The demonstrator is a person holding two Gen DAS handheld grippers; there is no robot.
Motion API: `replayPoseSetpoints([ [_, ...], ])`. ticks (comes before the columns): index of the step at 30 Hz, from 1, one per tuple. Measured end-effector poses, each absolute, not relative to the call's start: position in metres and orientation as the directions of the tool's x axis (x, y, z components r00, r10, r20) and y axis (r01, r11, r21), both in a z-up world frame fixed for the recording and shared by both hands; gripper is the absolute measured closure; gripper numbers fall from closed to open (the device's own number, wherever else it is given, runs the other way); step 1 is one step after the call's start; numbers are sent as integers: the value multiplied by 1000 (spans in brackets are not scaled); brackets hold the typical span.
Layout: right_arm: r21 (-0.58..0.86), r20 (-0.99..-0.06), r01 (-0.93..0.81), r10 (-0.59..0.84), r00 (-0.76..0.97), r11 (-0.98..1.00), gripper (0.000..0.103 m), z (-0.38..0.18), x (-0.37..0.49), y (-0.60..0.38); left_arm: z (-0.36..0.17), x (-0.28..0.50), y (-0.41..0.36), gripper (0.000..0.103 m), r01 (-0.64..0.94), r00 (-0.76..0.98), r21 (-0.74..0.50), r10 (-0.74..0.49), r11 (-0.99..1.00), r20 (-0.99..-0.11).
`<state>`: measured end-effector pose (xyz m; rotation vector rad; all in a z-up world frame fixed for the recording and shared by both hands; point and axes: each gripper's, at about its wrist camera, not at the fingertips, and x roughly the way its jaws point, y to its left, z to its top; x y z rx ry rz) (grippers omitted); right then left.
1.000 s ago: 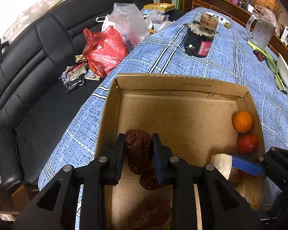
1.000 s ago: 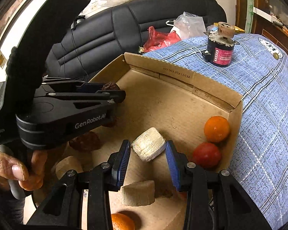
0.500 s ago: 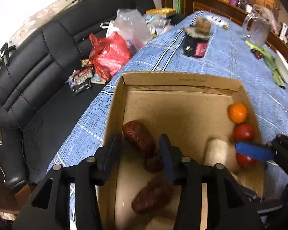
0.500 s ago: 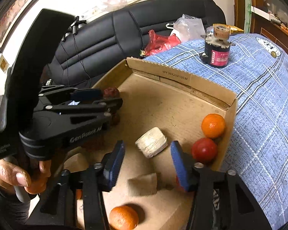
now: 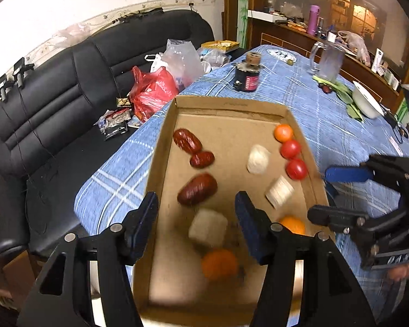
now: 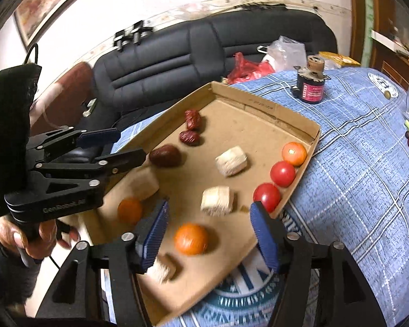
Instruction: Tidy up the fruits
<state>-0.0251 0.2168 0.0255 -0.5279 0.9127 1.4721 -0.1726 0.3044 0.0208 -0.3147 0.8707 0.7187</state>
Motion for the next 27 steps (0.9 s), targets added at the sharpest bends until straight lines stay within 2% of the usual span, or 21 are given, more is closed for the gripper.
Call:
replayPoseSetpoints([
  [7,202,-790,-979,593,-158,8,32,23,-34,186,24,-201,262,45,-713,404,95,519,694,-754],
  [11,196,-780,-980,600,-178,-36,22,27,-41,170,29,-216,246,22,-746,383,130,580,653,-719],
  [15,170,-769,-981,610,-189,-90,18,34,-50,155,29,-225,228,21,-746,379,144,592,650,-711],
  [27,73,-793,-977,582,-180,-202,18,27,-81,130,25,-223,179,21,-699,395,156,559,698,-729],
])
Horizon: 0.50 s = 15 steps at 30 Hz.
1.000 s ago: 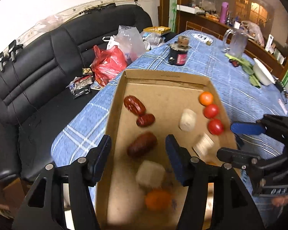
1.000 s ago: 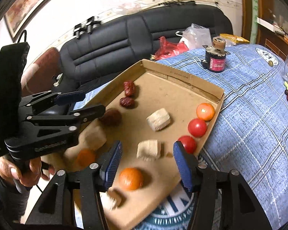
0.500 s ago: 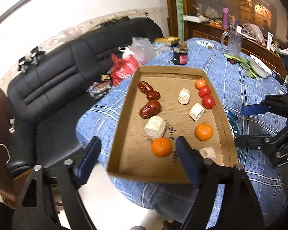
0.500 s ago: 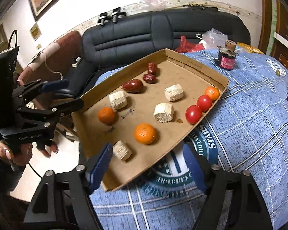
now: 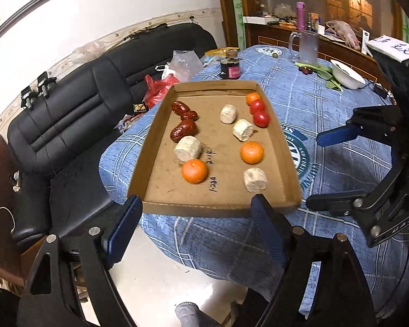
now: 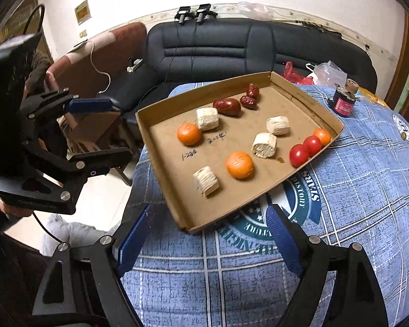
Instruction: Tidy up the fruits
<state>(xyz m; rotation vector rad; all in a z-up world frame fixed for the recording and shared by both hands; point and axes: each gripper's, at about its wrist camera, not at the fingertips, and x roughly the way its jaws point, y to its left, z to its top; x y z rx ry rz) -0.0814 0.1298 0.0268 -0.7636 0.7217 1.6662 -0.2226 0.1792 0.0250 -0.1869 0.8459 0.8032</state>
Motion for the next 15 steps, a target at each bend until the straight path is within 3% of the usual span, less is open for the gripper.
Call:
replayPoseSetpoints([
  [15,77,-789,-978,587,-180,-195,18,24,-78,126,29,-226,174,21,-694,426,102,521,712,-740],
])
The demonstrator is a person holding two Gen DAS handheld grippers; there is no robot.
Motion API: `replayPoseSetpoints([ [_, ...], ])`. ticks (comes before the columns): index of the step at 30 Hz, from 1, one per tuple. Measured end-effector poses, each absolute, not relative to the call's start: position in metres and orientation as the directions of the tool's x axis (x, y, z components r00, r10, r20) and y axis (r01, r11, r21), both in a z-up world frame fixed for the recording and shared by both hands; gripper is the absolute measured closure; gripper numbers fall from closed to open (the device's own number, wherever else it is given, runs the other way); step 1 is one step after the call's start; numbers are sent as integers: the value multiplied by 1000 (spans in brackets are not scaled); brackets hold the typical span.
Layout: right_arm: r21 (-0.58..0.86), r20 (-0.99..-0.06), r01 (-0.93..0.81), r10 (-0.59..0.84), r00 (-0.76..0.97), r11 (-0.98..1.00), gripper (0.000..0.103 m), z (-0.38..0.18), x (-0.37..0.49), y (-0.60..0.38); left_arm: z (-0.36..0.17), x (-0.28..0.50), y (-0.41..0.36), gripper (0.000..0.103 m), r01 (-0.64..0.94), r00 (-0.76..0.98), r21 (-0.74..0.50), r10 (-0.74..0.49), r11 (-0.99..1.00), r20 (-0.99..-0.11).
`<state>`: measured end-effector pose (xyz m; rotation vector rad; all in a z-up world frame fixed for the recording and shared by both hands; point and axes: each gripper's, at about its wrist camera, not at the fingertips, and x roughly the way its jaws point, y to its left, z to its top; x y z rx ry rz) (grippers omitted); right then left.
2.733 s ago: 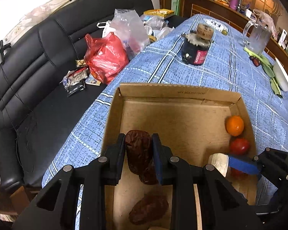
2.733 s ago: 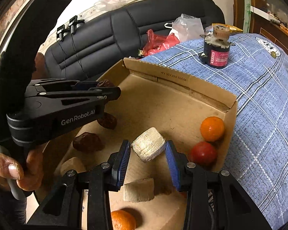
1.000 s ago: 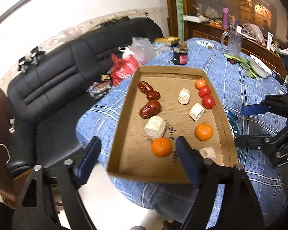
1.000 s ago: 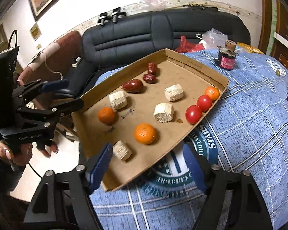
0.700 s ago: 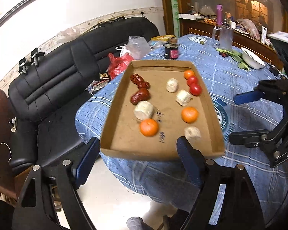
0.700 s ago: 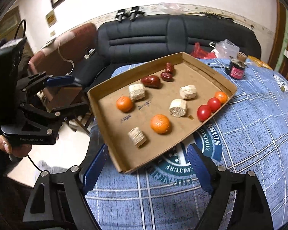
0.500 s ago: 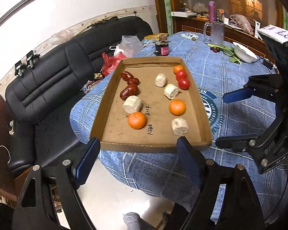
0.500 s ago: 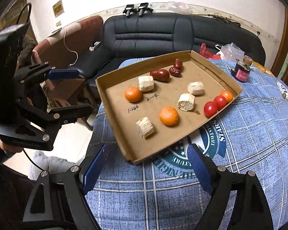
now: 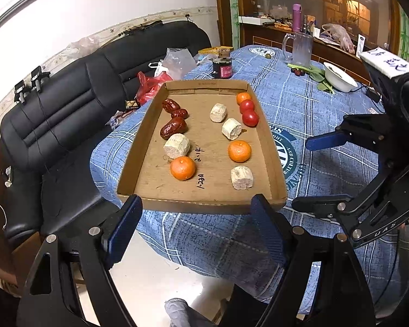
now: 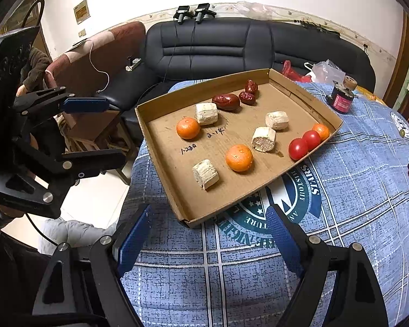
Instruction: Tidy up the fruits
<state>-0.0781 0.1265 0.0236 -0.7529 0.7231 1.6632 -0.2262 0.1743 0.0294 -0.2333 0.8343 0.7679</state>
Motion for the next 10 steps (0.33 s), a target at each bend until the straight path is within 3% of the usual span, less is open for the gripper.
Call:
replayPoseSetpoints([
  [10,79,-787,-976,588,-186,-203,18,22,-83,126,33,-226,172,21,-693,426,109,527,712,-735],
])
